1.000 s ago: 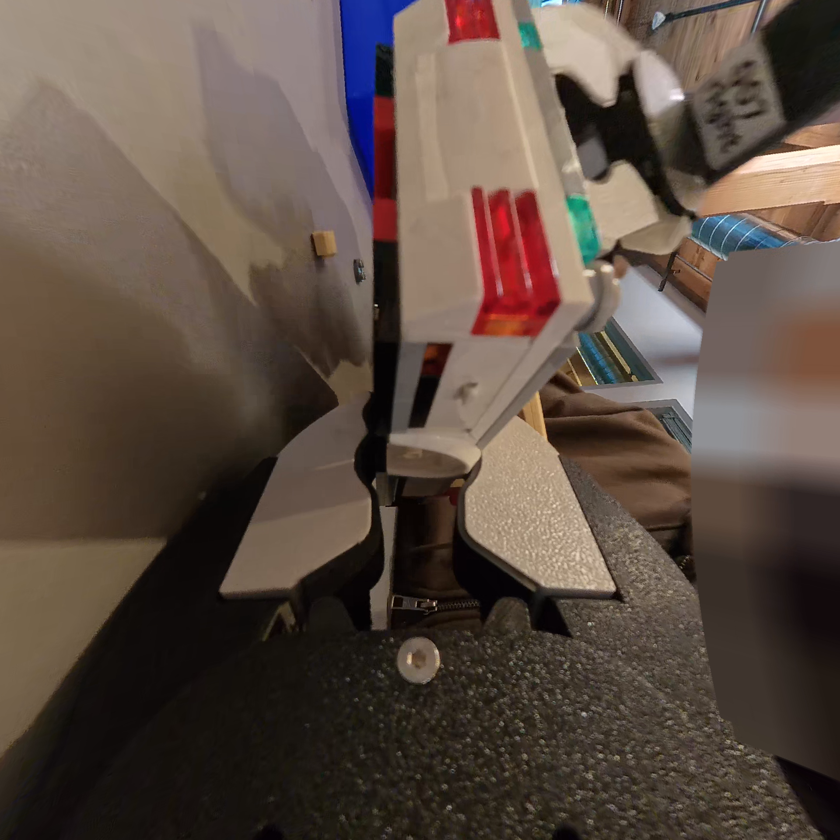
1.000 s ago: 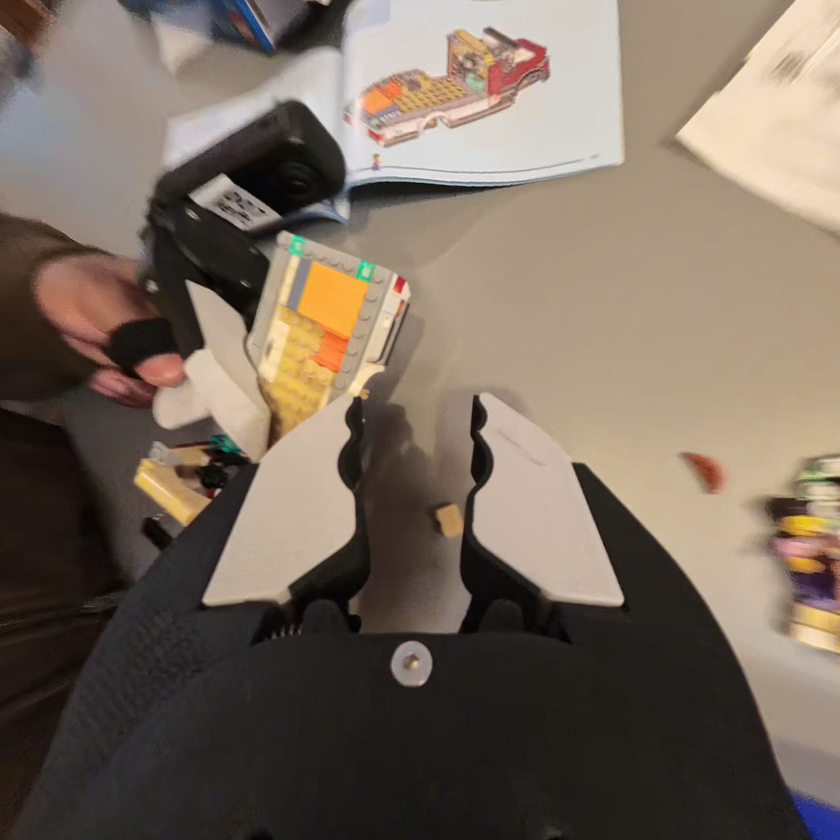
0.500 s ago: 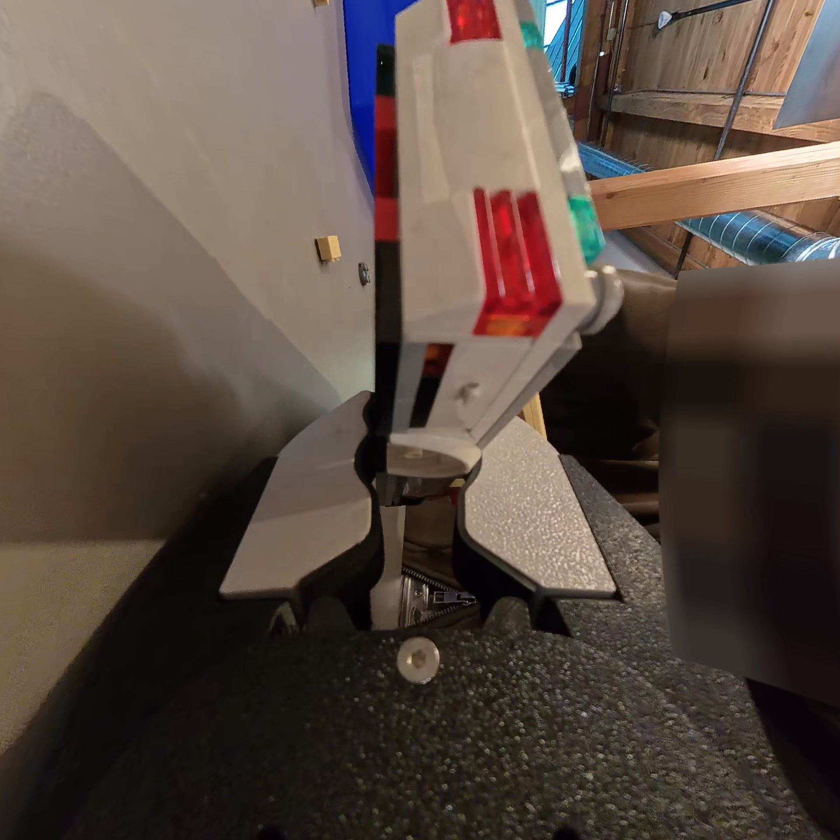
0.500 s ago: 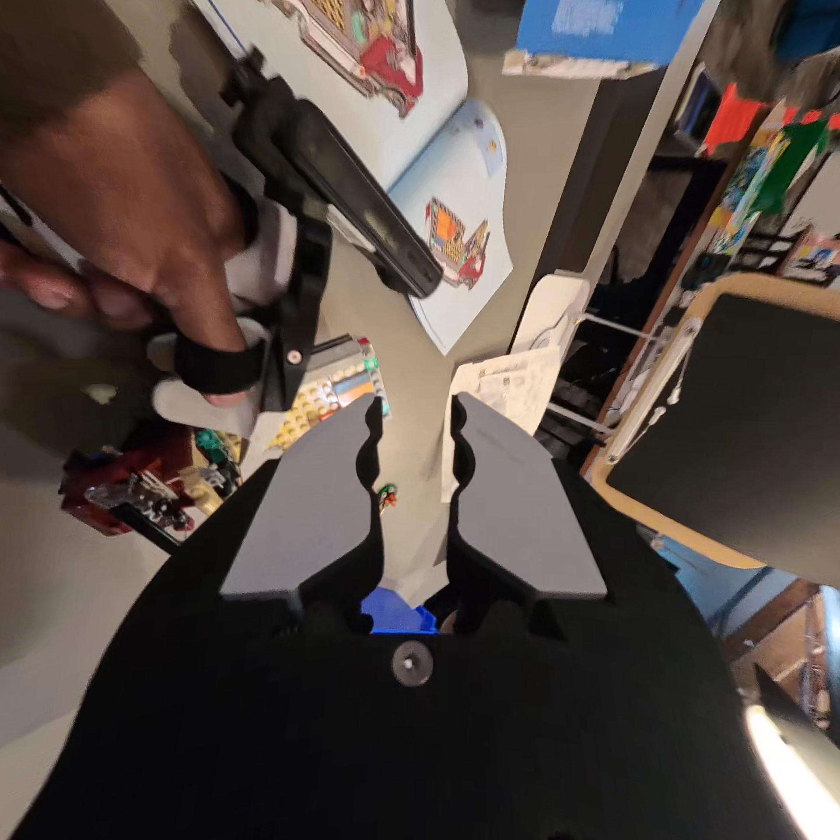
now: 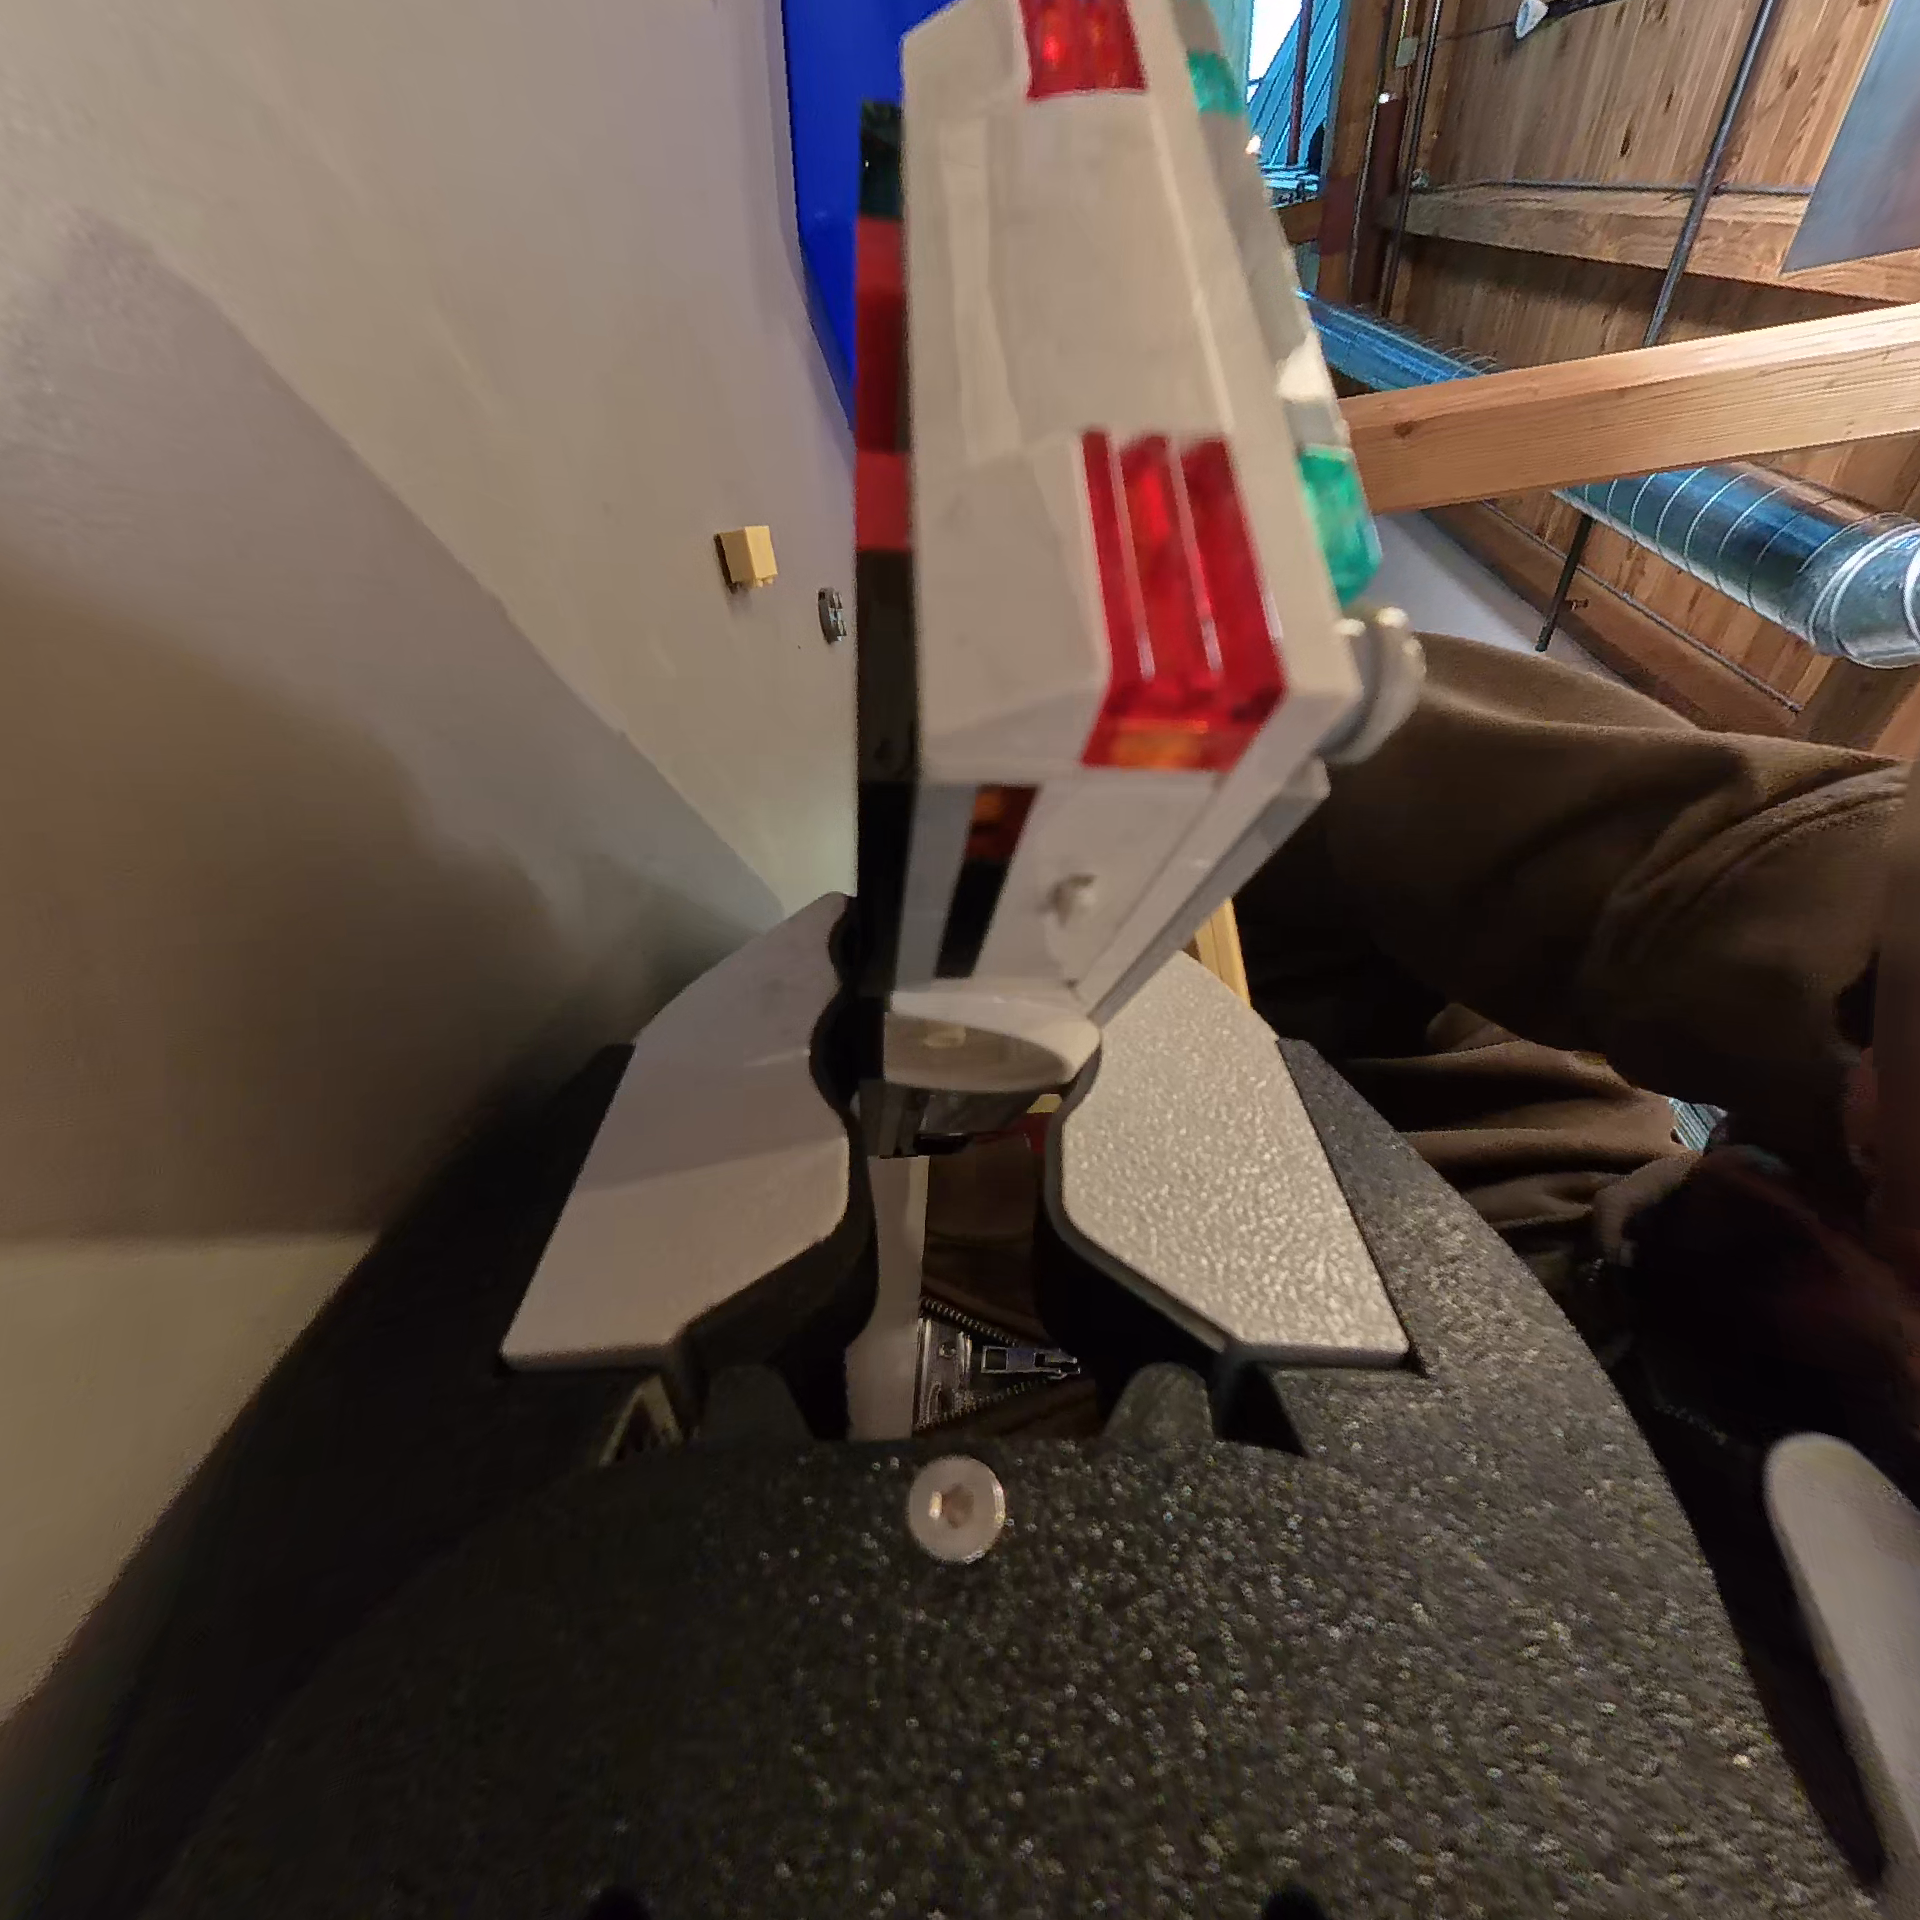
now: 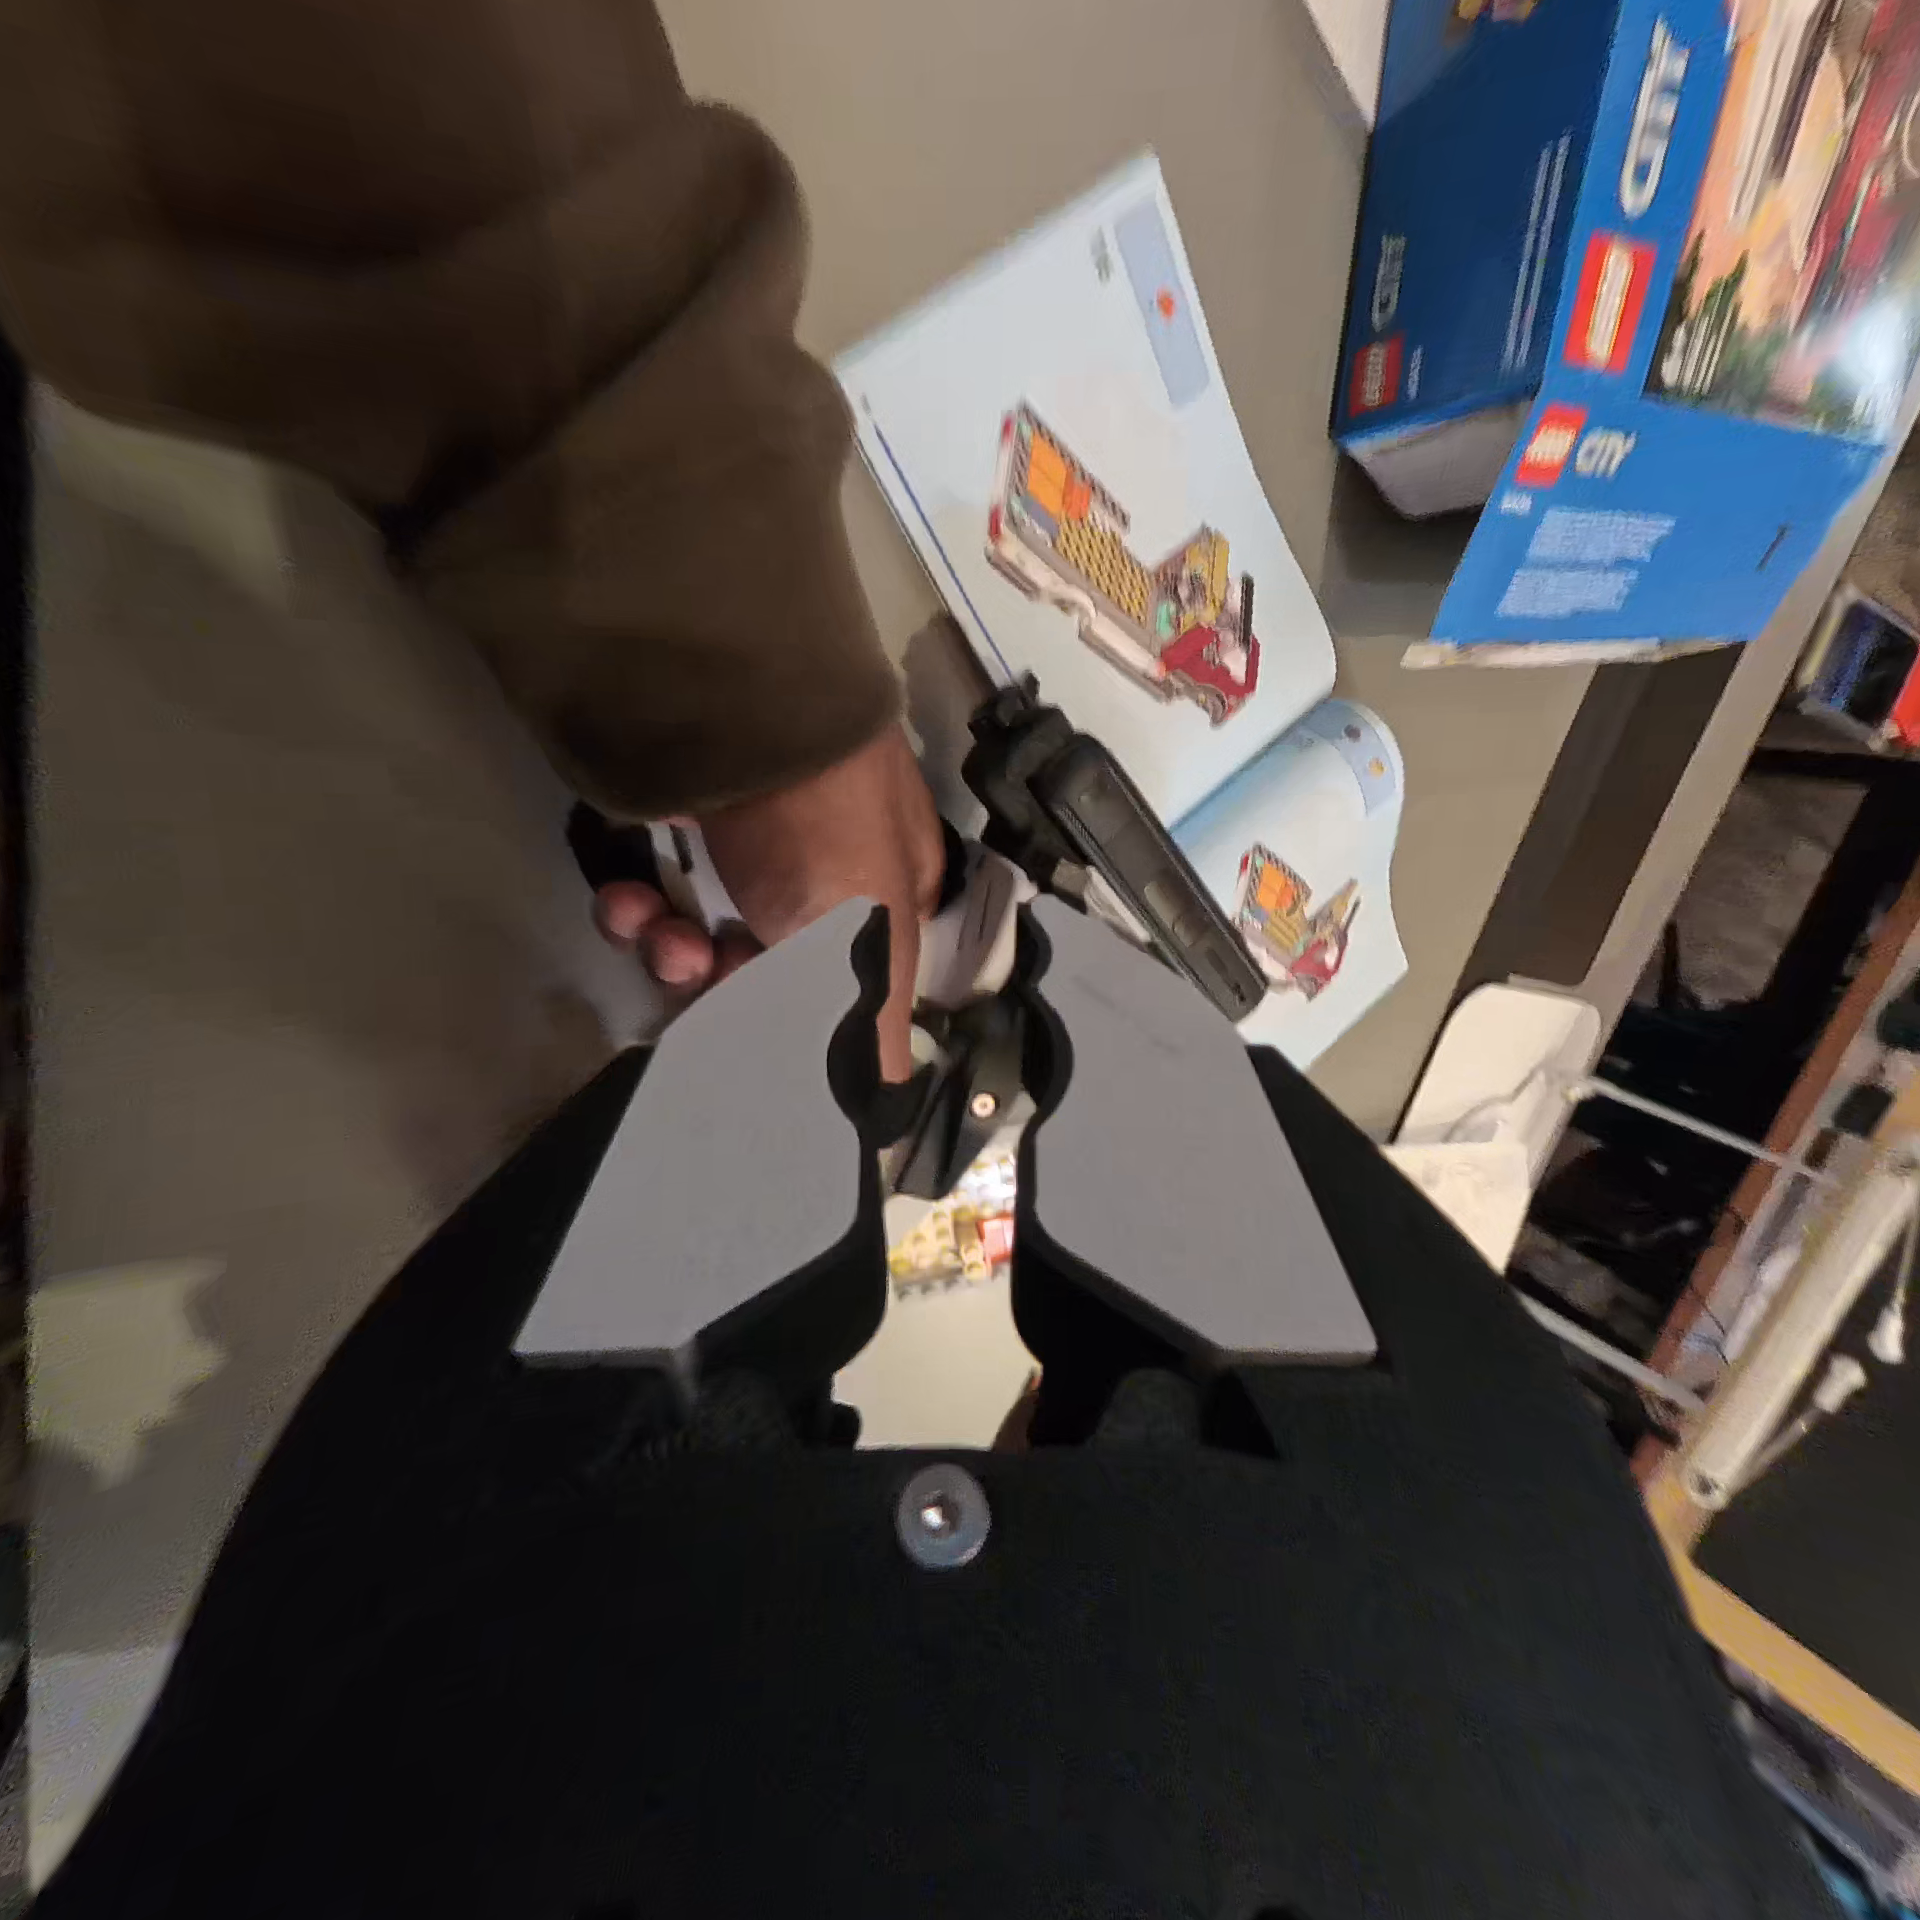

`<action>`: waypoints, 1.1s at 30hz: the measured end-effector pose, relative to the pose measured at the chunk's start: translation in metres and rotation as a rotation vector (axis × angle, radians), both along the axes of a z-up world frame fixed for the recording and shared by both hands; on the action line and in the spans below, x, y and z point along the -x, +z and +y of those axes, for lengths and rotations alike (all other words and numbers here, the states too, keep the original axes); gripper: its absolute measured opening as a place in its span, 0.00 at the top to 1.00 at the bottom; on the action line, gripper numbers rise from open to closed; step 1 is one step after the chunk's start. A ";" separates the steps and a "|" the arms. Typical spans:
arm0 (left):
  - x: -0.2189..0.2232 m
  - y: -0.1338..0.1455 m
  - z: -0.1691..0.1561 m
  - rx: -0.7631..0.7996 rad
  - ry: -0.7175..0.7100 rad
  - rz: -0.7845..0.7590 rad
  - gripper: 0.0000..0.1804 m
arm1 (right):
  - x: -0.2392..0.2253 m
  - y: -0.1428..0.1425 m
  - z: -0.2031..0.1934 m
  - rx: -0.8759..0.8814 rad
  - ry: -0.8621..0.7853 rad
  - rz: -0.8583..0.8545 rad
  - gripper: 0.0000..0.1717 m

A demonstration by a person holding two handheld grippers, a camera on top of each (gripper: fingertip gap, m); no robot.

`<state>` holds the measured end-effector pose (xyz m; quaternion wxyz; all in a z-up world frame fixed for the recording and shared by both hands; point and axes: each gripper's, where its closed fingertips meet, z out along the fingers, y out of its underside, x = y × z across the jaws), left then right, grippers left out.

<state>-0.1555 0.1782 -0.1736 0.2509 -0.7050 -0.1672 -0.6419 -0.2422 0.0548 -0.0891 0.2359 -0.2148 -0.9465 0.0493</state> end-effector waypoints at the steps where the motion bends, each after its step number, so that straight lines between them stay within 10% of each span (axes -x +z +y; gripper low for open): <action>1: 0.000 0.000 0.000 0.000 0.001 0.001 0.82 | 0.002 -0.003 0.009 -0.029 -0.029 0.000 0.85; 8: 0.000 0.000 0.000 -0.001 -0.001 -0.004 0.82 | 0.015 0.022 -0.003 0.187 -0.061 0.041 0.88; 14: -0.003 0.001 -0.002 -0.006 -0.017 -0.006 0.82 | 0.015 -0.001 0.027 -0.153 -0.059 0.139 0.84; 18: -0.006 0.001 -0.004 0.000 -0.031 -0.015 0.82 | 0.017 -0.005 0.039 -0.033 -0.123 0.071 0.85; 33: -0.017 0.003 -0.011 0.009 -0.069 -0.031 0.82 | -0.122 -0.083 0.248 0.514 -0.836 0.012 0.84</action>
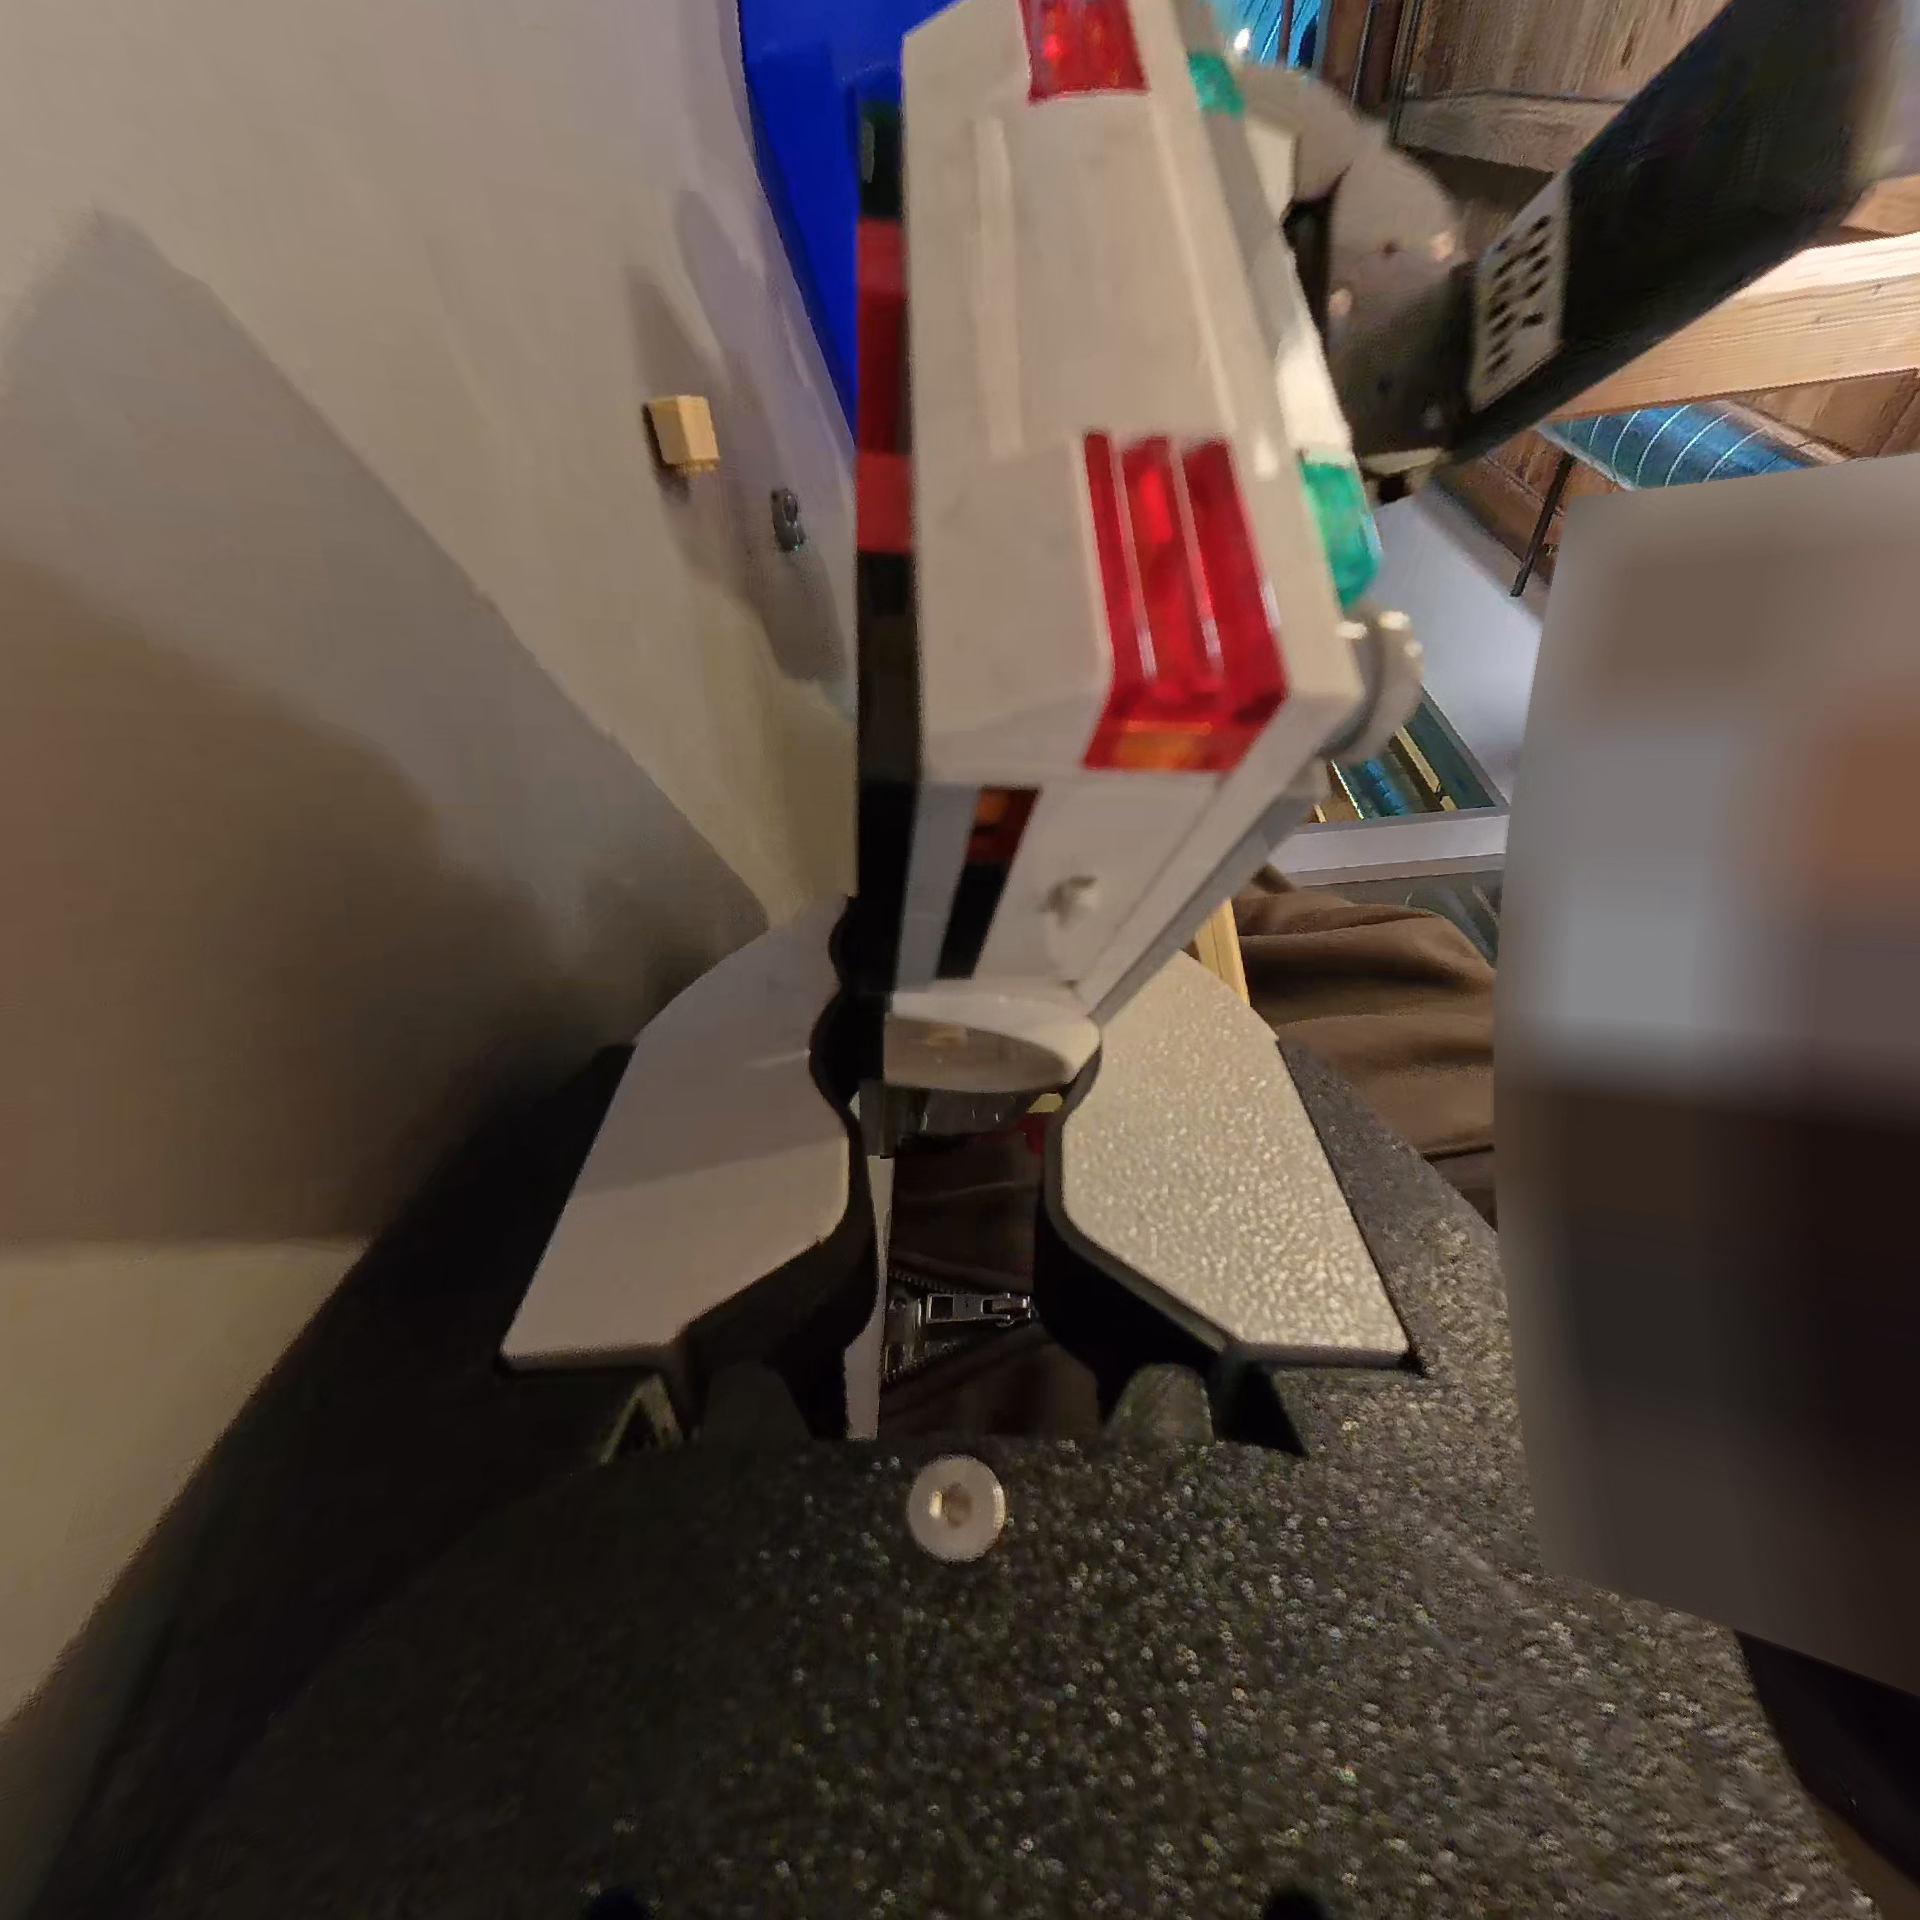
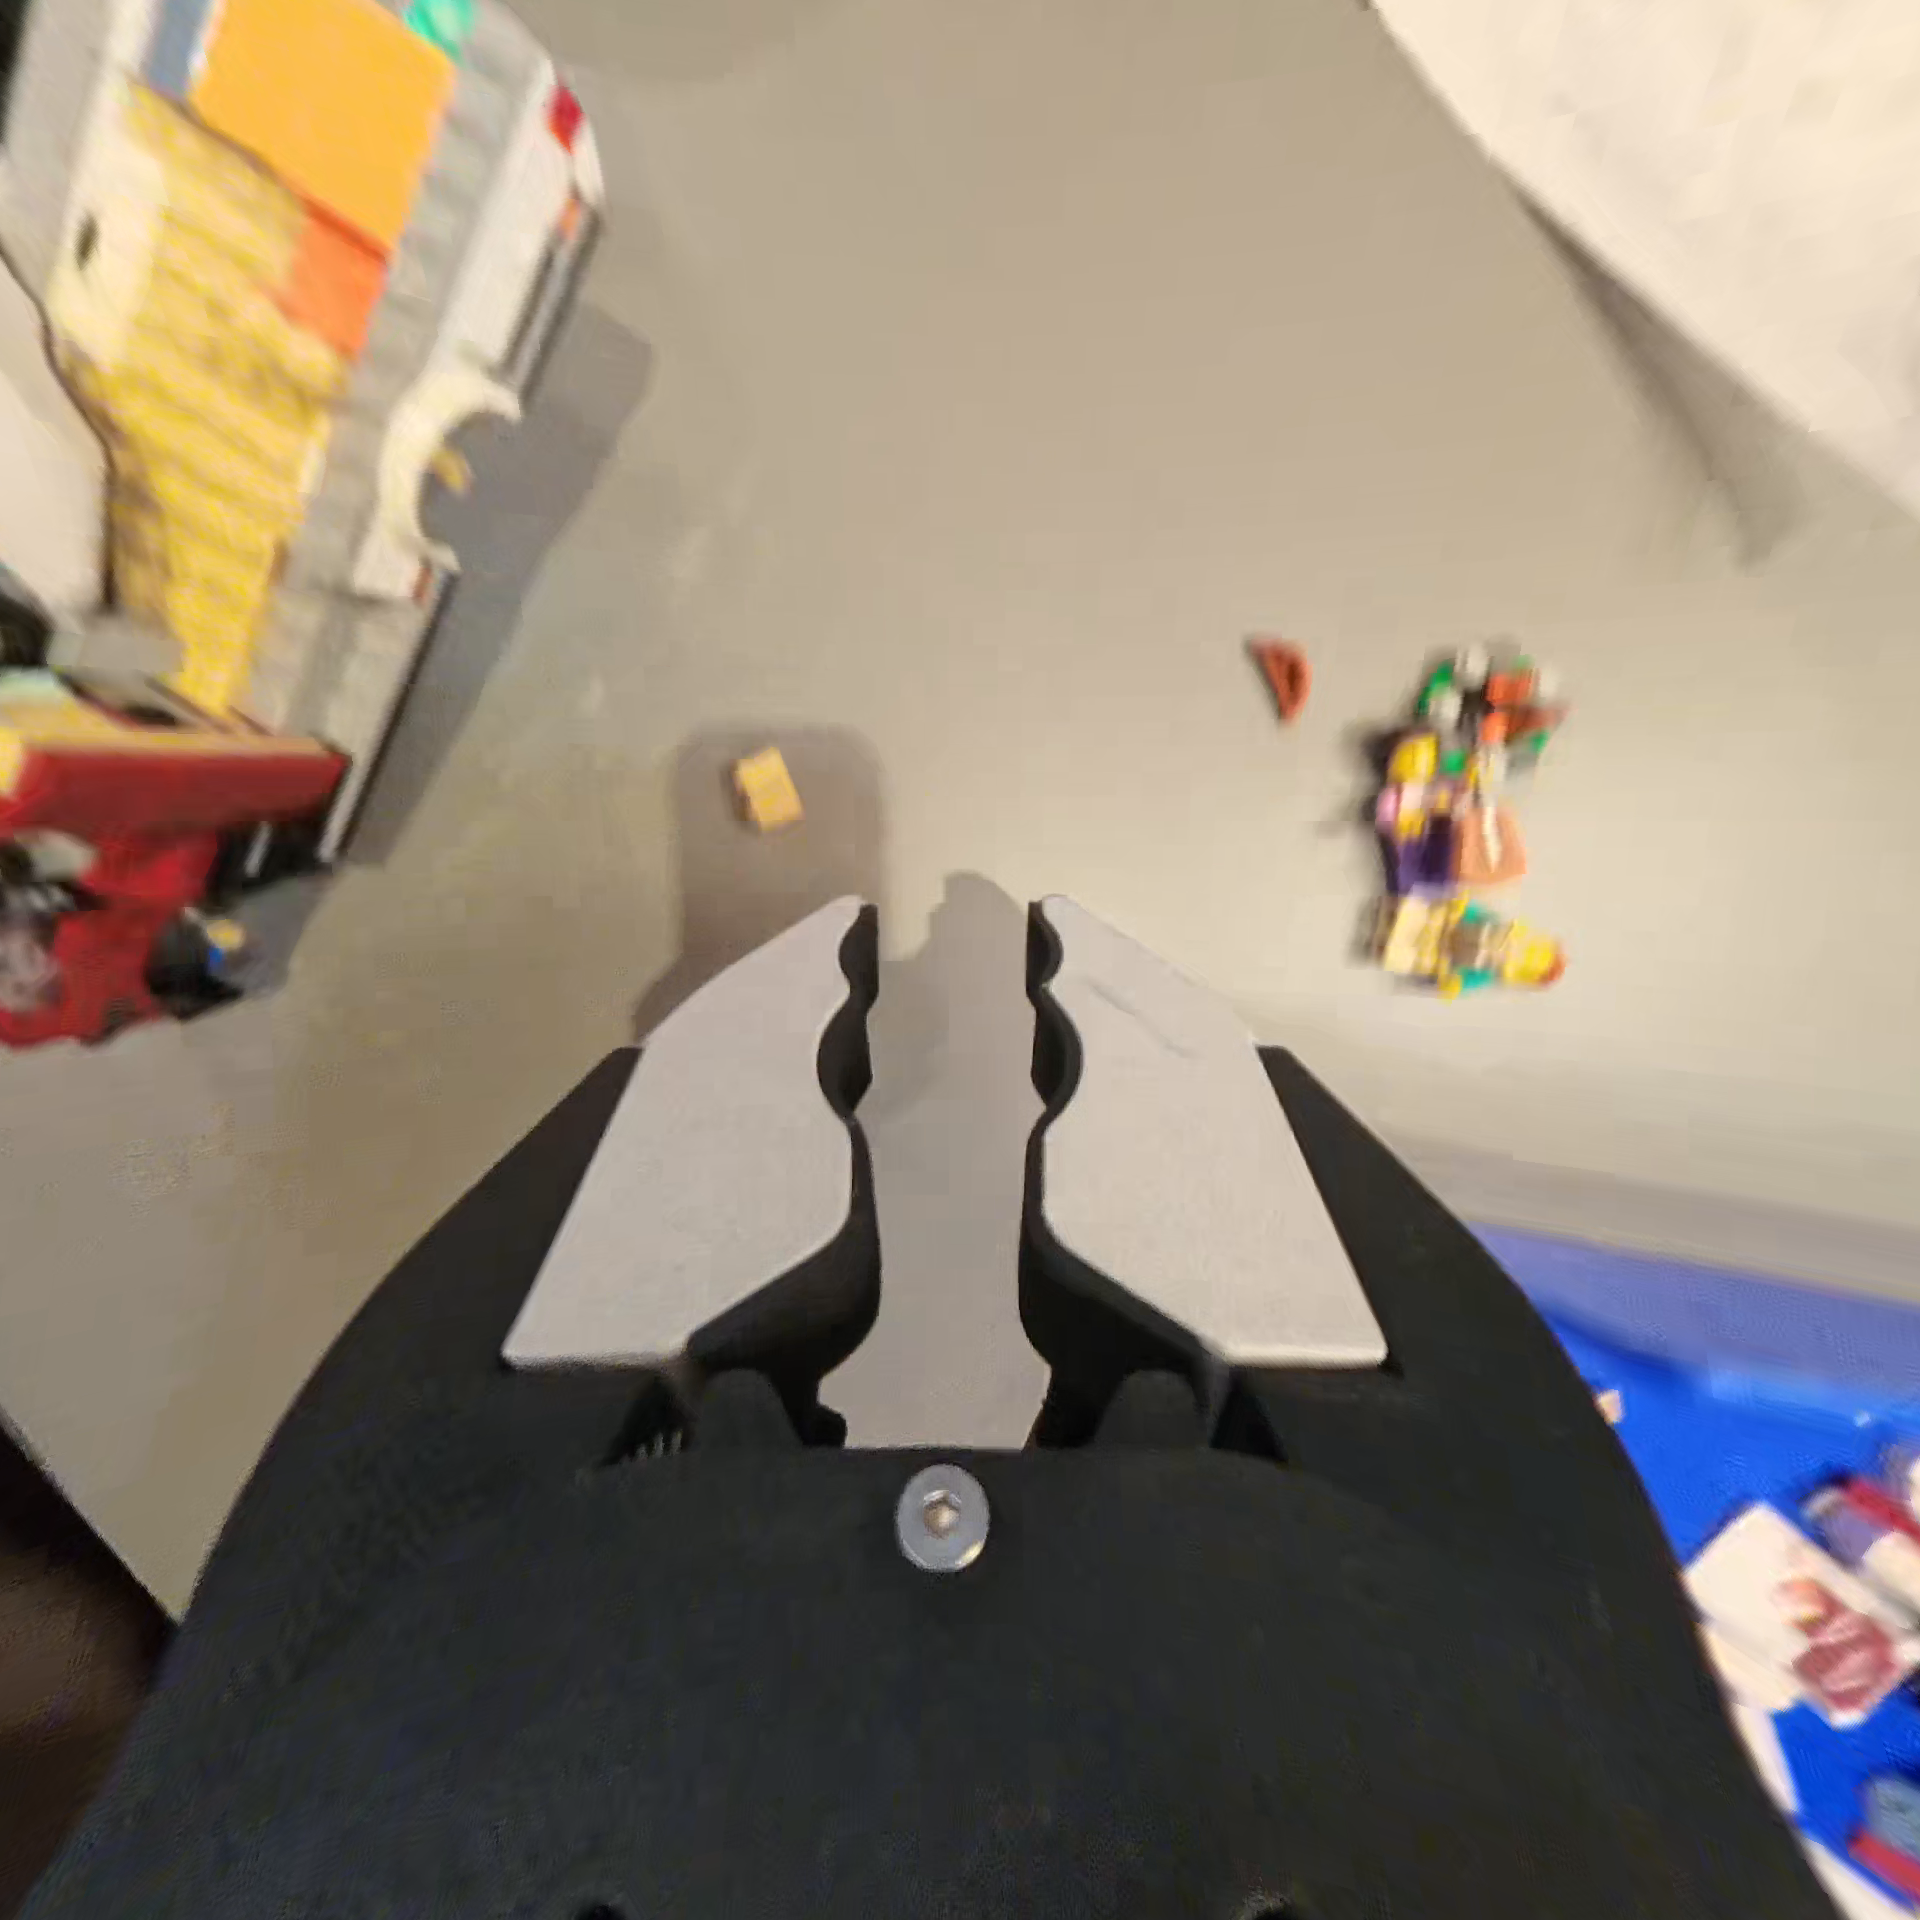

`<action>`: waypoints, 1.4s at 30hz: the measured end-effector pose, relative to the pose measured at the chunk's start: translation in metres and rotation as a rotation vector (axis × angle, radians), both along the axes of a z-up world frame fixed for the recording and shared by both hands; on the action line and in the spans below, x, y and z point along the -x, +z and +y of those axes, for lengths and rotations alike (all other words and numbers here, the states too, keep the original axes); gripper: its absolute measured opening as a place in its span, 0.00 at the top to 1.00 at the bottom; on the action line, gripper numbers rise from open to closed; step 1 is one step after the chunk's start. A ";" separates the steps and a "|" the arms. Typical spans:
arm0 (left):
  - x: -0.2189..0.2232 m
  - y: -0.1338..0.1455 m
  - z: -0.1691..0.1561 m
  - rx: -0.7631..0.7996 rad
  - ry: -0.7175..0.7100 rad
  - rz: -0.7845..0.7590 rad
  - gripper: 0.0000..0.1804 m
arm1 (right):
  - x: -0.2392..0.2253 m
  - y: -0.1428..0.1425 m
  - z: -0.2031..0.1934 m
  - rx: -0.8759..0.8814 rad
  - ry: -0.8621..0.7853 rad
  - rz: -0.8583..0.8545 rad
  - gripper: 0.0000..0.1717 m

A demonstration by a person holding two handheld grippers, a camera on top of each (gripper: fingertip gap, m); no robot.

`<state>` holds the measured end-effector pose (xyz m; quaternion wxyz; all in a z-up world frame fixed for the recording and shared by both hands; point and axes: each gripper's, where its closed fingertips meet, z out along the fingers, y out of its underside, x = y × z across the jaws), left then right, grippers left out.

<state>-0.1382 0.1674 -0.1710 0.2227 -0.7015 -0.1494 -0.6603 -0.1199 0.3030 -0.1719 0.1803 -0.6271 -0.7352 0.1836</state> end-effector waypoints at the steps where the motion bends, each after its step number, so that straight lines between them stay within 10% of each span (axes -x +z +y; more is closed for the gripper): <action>1: -0.002 0.000 -0.001 0.003 -0.005 -0.001 0.82 | -0.013 -0.004 0.001 0.022 -0.021 0.023 0.84; 33: -0.024 -0.002 -0.011 0.020 -0.081 0.010 0.82 | -0.049 -0.049 -0.029 0.030 0.203 -0.039 0.91; 42: -0.025 0.000 -0.010 0.035 -0.076 -0.031 0.82 | -0.012 0.012 -0.080 0.126 0.278 0.197 0.91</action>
